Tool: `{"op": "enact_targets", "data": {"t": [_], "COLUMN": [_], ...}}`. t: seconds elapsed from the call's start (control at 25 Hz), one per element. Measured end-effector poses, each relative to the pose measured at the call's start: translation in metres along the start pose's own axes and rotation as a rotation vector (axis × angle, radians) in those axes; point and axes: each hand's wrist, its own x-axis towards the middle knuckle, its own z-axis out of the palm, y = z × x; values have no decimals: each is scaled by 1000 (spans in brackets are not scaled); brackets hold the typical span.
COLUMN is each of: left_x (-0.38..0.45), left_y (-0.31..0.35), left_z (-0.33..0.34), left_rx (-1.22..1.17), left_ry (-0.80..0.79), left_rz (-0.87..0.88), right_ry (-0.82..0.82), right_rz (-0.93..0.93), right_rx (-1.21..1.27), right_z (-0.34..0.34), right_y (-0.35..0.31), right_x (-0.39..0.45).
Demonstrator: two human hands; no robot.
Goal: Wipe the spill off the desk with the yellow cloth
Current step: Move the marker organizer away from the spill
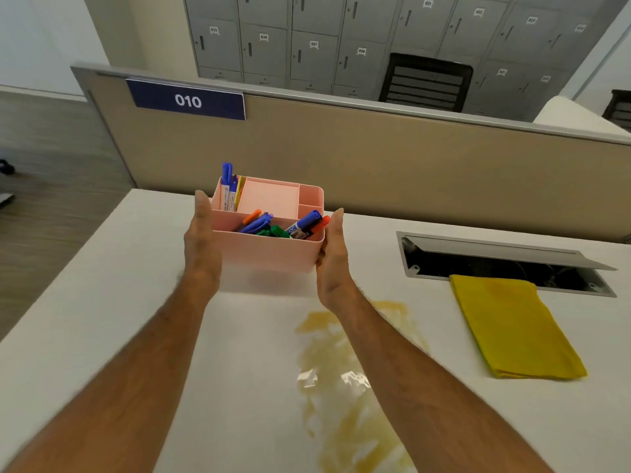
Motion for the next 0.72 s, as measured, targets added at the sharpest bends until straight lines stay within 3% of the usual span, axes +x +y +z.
{"op": "enact_targets", "data": {"t": [0.28, 0.72], "left_x": [28, 45], "left_y": [-9, -41], "left_z": [-62, -84], "left_rx": [-5, -7], "left_ry": [124, 170], "left_rz": [-51, -53], "right_ry": [-20, -55], "right_rz": [56, 116], "right_rx": [-84, -135], "right_z": [66, 80], "right_y": [32, 55], "right_x": [4, -1]}}
